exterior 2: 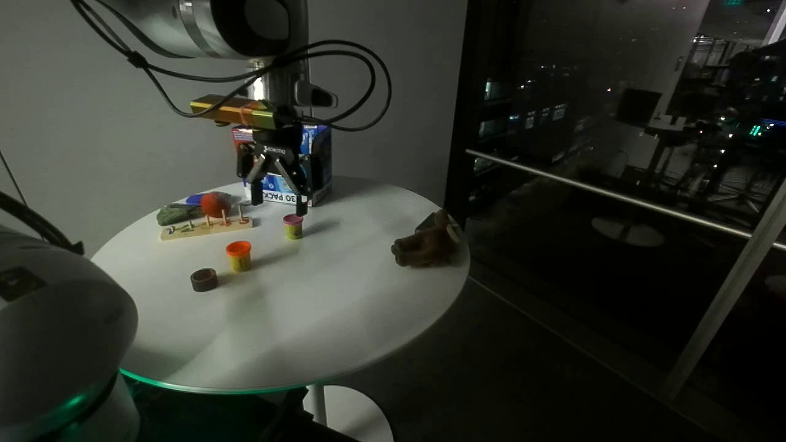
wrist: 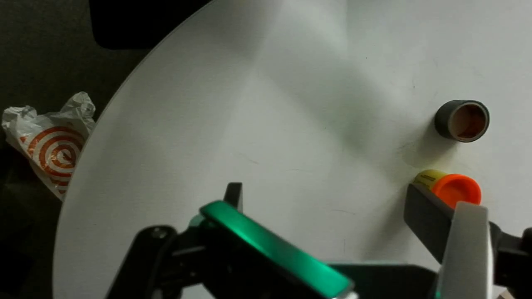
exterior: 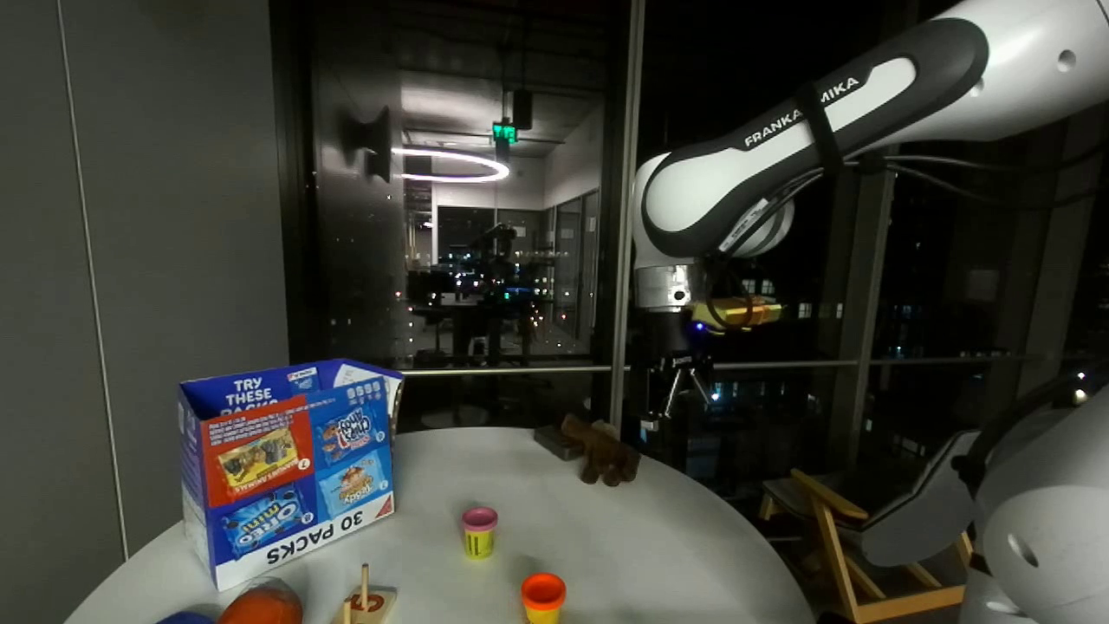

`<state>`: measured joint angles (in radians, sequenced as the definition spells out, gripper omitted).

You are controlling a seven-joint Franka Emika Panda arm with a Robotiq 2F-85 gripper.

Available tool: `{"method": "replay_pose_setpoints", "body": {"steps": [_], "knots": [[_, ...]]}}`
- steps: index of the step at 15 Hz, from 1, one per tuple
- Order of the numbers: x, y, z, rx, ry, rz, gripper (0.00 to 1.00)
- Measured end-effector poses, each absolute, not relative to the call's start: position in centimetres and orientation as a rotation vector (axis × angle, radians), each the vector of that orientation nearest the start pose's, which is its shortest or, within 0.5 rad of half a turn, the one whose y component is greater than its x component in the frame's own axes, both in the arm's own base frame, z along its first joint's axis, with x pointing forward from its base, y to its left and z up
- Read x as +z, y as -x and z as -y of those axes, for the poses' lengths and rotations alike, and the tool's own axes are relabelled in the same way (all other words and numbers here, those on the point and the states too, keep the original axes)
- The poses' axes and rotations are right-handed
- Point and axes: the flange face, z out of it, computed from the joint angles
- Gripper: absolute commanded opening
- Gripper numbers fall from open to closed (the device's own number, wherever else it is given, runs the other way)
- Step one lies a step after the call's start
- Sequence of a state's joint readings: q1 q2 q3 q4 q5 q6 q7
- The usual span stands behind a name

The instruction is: Stack three objects

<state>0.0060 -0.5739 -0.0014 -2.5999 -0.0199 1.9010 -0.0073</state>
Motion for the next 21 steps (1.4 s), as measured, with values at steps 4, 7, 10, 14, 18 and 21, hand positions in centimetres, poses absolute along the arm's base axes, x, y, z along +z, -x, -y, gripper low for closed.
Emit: {"method": "replay_pose_setpoints", "body": {"steps": [4, 7, 10, 14, 18, 21], "knots": [[43.1, -35.3, 0.0, 0.197, 3.153, 0.031, 1.00], [43.1, -35.3, 0.0, 0.200, 3.153, 0.031, 1.00], [43.2, -35.7, -0.7, 0.167, 3.143, 0.075, 1.00], [44.7, -39.7, -7.4, -0.052, 3.087, 0.298, 1.00], [41.0, -41.1, -13.9, -0.027, 3.098, 0.447, 1.00], [39.3, -42.5, -15.2, -0.041, 3.132, 0.508, 1.00]]}}
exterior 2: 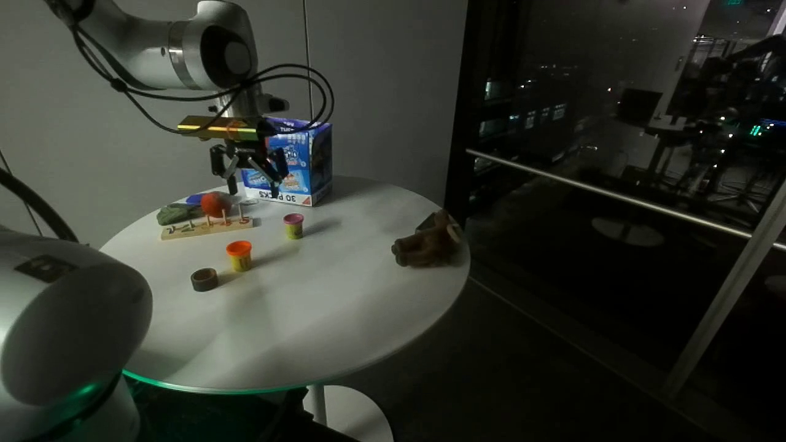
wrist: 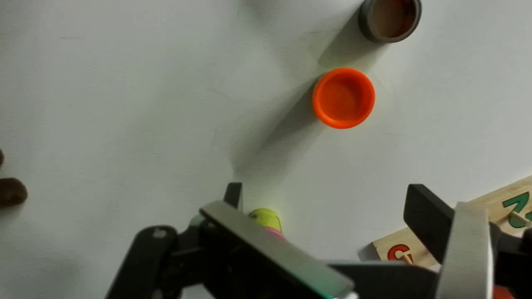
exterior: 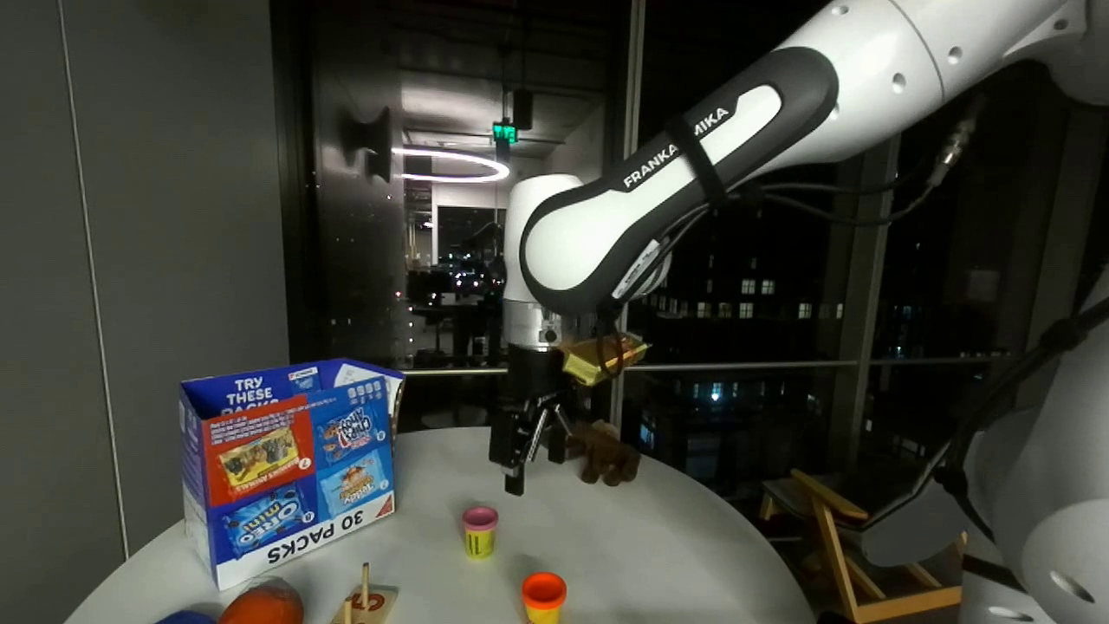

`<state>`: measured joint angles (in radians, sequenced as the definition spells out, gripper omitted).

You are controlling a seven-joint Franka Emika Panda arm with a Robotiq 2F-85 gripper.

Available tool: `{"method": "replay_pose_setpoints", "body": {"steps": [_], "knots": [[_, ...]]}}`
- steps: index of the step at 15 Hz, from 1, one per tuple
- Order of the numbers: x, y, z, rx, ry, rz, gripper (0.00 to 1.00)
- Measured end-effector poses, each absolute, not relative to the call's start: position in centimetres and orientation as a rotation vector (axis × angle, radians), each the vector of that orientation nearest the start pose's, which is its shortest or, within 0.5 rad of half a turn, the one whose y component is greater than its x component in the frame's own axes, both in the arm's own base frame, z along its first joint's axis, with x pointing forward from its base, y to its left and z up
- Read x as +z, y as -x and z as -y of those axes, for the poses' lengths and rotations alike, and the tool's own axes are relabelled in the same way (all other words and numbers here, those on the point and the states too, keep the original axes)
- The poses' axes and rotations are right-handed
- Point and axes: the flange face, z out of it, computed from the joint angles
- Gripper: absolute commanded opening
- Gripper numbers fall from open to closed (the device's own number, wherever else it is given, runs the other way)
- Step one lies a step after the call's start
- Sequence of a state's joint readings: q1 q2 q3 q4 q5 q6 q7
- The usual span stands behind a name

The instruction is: Stack three objects

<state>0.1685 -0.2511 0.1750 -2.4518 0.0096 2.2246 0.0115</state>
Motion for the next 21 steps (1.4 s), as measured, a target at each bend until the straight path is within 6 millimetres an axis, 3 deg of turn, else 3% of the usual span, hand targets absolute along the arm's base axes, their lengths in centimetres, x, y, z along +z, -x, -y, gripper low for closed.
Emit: {"method": "replay_pose_setpoints", "body": {"steps": [5, 8, 12, 18, 21], "knots": [[39.7, -46.5, -13.8, -0.101, 3.229, 0.500, 1.00], [39.2, -48.9, -14.0, -0.090, 3.219, 0.501, 1.00], [36.9, -51.9, -14.5, -0.032, 3.197, 0.530, 1.00], [31.7, -55.2, -14.7, 0.094, 3.120, 0.575, 1.00], [31.5, -56.5, -14.7, 0.093, 3.033, 0.598, 1.00]]}}
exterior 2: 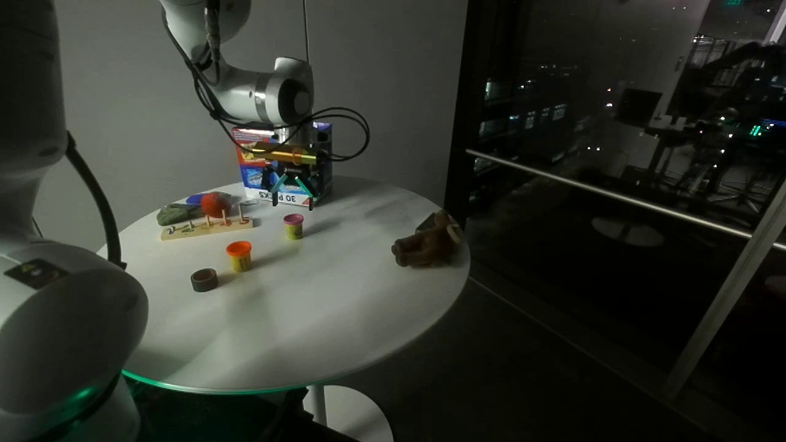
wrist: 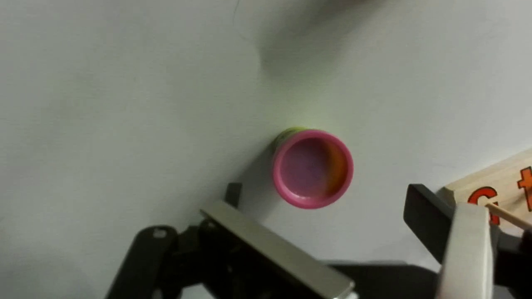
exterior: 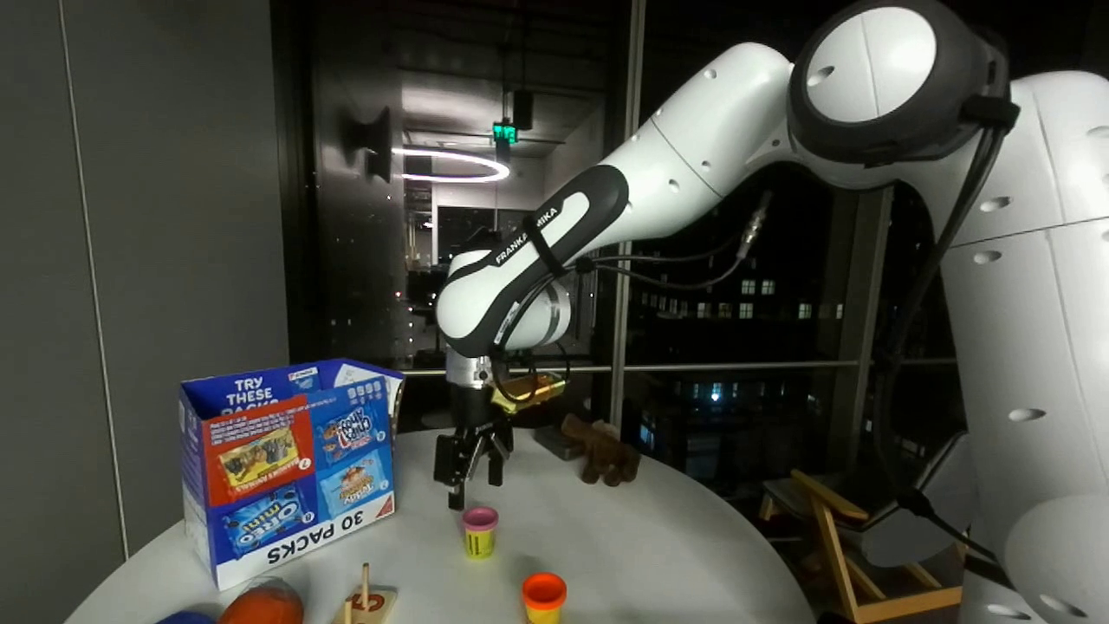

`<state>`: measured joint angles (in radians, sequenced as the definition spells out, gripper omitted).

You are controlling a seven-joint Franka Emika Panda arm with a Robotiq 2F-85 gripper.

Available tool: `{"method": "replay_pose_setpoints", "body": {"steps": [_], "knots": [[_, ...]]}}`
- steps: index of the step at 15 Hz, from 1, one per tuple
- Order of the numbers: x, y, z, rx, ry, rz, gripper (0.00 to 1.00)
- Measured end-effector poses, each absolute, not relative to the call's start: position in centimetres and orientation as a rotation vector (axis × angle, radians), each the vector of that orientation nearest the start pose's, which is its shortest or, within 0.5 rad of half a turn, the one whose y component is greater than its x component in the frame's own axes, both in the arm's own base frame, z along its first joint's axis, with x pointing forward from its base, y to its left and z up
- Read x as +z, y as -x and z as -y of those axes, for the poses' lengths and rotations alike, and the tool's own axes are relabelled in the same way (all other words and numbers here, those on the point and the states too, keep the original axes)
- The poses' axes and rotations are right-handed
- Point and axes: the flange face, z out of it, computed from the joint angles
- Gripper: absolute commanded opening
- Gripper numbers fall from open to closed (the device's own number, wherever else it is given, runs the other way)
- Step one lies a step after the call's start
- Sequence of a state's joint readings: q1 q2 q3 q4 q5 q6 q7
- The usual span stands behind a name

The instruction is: Stack three objects

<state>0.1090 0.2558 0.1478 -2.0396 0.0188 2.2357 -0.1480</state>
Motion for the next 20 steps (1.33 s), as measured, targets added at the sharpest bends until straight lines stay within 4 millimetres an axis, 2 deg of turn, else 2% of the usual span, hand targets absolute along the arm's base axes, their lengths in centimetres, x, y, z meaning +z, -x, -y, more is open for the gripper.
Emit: {"method": "replay_pose_setpoints", "body": {"steps": [3, 6, 12, 20], "knots": [[33.2, -57.8, -14.0, 0.031, 3.027, 0.608, 1.00], [33.3, -58.0, -13.6, 0.027, 3.022, 0.617, 1.00], [31.5, -57.4, -14.2, 0.084, 3.011, 0.632, 1.00], [28.3, -55.3, -13.9, 0.197, 2.990, 0.596, 1.00]]}}
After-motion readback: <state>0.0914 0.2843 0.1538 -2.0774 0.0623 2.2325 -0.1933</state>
